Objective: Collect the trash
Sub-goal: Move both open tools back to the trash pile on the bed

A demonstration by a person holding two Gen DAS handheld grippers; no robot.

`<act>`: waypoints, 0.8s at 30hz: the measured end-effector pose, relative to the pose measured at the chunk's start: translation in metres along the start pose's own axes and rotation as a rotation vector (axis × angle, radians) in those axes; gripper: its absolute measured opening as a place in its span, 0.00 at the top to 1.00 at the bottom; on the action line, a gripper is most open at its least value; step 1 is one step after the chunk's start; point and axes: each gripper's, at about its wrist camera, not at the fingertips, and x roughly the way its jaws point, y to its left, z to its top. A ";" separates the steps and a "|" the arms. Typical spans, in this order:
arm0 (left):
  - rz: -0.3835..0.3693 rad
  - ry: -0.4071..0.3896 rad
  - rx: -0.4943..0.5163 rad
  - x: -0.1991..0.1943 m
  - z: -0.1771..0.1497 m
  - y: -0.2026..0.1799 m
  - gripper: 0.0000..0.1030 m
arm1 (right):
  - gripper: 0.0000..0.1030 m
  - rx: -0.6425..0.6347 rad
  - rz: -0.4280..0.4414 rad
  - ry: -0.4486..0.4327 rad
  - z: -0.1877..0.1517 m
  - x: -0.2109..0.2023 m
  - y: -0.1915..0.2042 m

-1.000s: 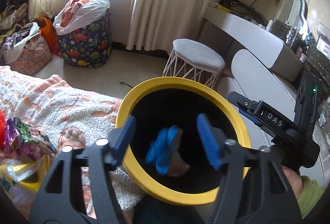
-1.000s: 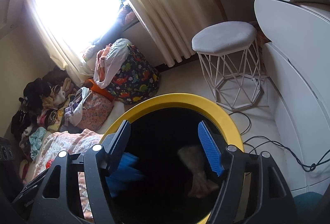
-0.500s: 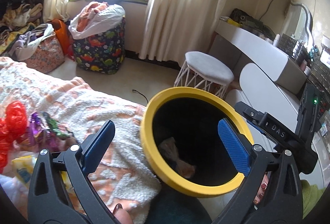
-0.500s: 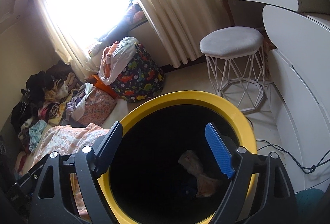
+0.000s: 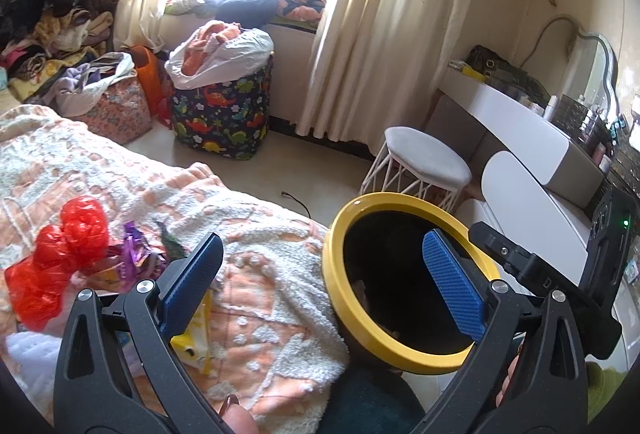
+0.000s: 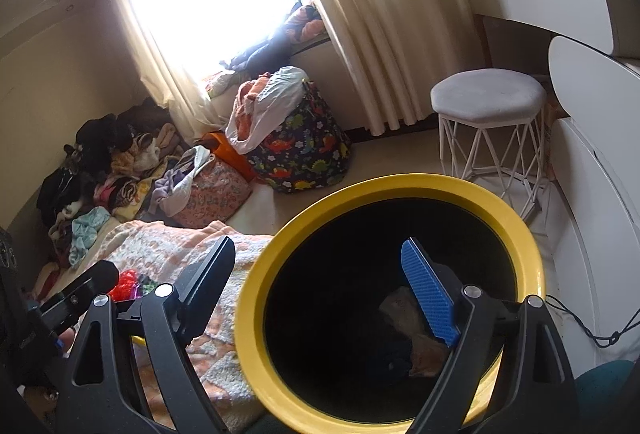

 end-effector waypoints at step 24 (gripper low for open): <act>0.047 -0.068 -0.075 -0.037 0.003 0.040 0.11 | 0.19 -0.143 0.088 0.037 -0.017 -0.003 0.048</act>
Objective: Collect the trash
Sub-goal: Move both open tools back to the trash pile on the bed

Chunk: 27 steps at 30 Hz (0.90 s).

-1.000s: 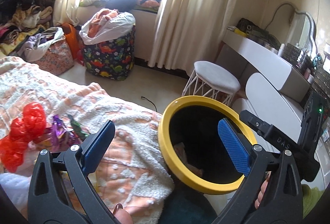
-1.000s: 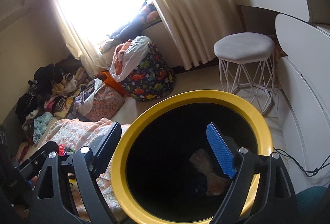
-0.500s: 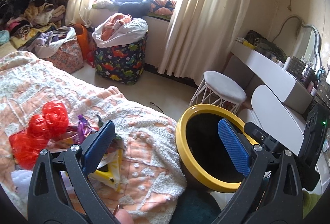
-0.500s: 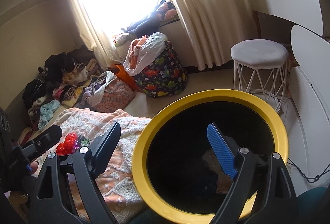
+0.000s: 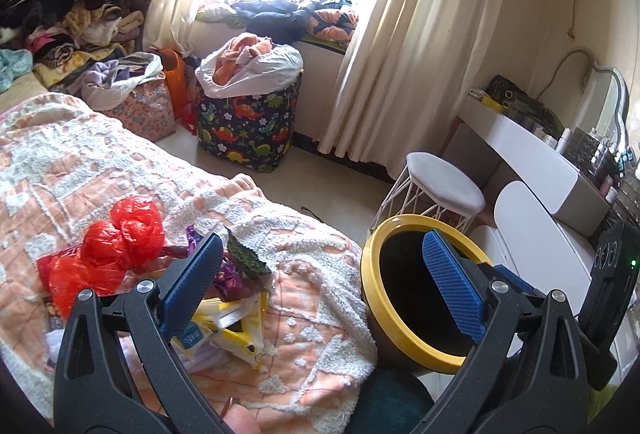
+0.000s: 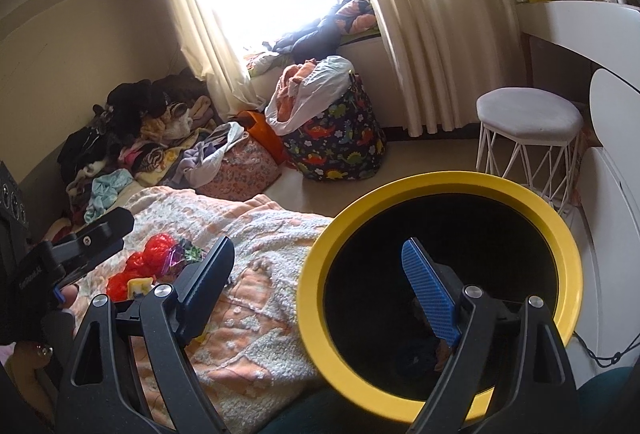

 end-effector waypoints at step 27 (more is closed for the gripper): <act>0.088 -0.057 -0.105 -0.027 0.005 0.064 0.11 | 0.19 -0.183 0.108 0.112 -0.023 0.022 0.078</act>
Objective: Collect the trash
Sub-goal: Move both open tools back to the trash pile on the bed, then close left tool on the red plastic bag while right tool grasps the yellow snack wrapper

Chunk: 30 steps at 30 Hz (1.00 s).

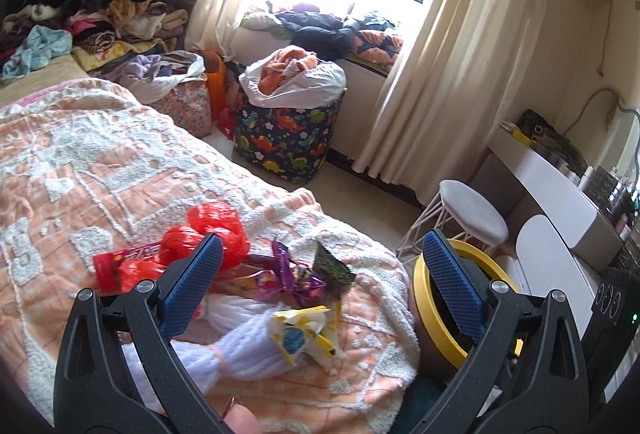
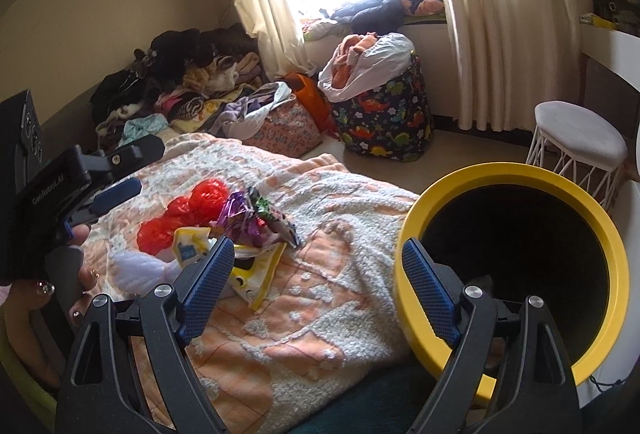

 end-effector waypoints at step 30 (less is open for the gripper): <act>0.175 0.076 -0.134 0.004 -0.008 0.092 0.19 | 0.19 -0.158 0.010 0.222 -0.022 0.073 0.054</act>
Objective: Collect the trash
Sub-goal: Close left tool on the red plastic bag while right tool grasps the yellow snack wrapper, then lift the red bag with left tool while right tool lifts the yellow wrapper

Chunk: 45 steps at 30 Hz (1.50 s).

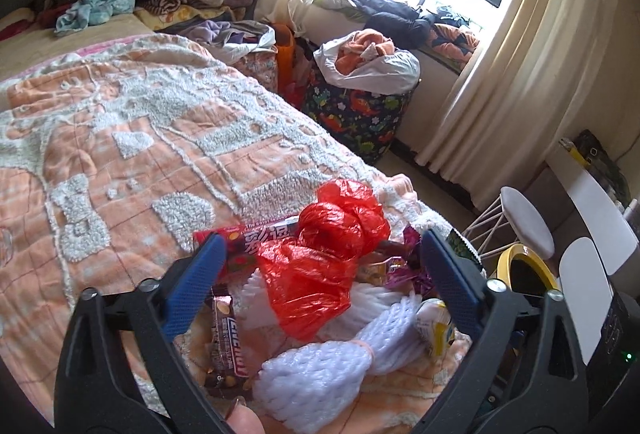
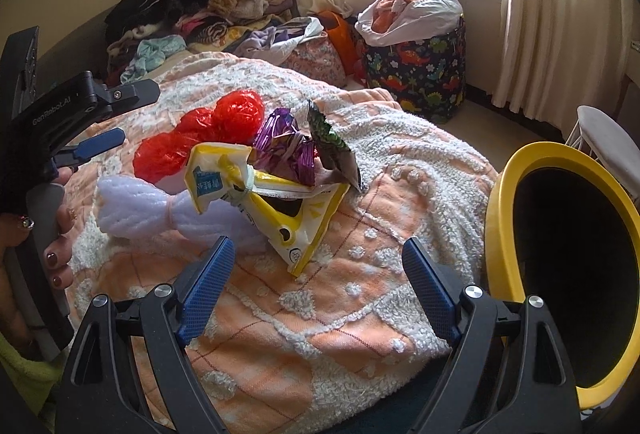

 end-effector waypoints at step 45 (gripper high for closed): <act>-0.032 0.057 0.047 0.011 -0.004 -0.010 0.89 | 0.78 -0.039 0.090 0.034 -0.009 0.004 0.007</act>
